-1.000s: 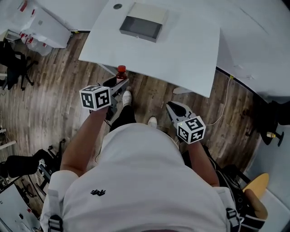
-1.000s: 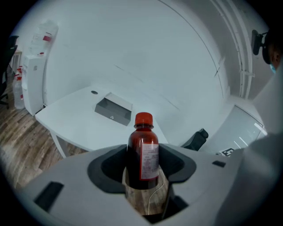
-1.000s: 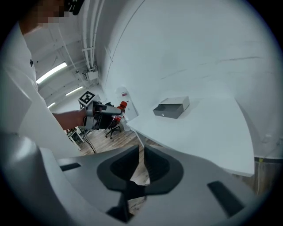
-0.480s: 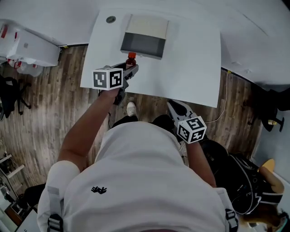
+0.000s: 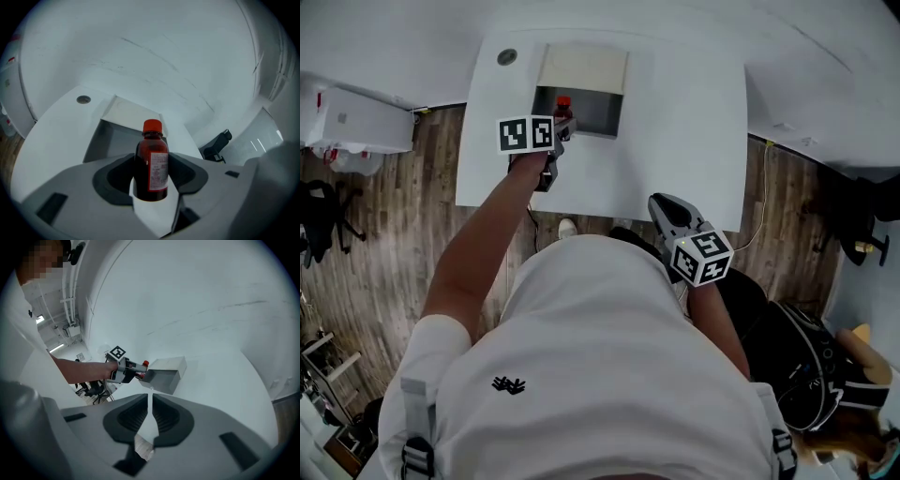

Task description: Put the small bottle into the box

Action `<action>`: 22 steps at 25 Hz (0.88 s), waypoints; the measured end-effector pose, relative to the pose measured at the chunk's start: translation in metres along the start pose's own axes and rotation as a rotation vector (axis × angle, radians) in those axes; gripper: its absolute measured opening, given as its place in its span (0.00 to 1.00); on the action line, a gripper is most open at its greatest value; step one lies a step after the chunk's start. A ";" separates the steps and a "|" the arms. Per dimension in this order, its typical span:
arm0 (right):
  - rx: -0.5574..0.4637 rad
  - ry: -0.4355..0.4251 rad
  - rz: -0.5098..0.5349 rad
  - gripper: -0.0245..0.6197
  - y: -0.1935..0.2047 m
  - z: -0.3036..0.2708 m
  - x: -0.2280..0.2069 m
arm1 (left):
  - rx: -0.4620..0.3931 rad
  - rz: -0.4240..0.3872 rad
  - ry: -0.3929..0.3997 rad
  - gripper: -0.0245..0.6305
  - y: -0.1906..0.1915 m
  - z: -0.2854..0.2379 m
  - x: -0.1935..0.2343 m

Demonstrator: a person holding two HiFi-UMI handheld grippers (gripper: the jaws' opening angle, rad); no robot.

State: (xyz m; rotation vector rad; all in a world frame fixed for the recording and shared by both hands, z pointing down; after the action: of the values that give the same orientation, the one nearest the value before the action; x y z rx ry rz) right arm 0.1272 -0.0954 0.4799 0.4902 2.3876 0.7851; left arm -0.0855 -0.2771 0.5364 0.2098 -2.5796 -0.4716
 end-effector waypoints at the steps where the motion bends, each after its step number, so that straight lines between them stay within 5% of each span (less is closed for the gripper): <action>1: 0.001 -0.002 -0.002 0.09 -0.004 0.001 -0.008 | 0.009 0.006 -0.014 0.38 -0.004 -0.006 0.003; 22: 0.049 -0.114 -0.065 0.09 -0.031 -0.015 -0.091 | 0.281 0.066 -0.282 0.38 -0.025 -0.082 0.054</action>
State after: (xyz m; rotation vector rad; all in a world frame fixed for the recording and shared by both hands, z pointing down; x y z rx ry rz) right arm 0.1830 -0.1699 0.5068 0.4618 2.3093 0.6531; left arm -0.0895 -0.3369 0.6183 0.1636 -2.9150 -0.1184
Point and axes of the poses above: the fingertips, and each gripper's own axes: z backward along the fingers, x to its left, y out of its underside, the point moved 2 cm from there along z, backward along the fingers, and after that the axes turned 14 degrees about x, right-handed, at the moved point
